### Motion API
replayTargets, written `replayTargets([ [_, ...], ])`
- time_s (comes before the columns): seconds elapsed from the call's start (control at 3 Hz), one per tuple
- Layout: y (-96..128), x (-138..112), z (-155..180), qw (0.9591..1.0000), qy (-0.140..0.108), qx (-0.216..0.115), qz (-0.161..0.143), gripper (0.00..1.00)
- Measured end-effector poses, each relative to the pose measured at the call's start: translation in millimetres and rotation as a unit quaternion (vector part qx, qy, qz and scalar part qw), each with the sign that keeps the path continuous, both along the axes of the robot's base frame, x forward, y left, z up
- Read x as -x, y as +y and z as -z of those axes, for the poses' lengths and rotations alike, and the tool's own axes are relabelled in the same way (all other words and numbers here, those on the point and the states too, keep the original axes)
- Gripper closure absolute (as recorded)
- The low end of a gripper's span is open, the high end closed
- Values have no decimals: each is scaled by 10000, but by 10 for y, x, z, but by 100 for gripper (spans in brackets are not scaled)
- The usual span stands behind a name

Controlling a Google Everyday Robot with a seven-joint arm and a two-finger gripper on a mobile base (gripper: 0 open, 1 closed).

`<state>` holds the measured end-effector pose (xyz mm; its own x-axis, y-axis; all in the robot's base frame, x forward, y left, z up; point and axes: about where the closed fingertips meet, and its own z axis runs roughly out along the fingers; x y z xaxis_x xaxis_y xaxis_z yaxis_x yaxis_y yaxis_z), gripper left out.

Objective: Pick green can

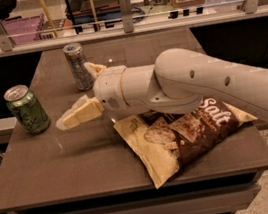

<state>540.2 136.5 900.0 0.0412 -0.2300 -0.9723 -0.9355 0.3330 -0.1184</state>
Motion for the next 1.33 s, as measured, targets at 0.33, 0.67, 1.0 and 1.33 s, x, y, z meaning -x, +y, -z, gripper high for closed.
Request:
replayTargets([
  [0.33,141,-85,18,9999,9,-121,-63,0],
  [0.67,331,-77,31,9994,24,-254,-228,0],
  [1.0,507,-19,28,9988,55,-343,-354,0],
  [1.33,654,16,36,9983,93,-396,-411,0],
])
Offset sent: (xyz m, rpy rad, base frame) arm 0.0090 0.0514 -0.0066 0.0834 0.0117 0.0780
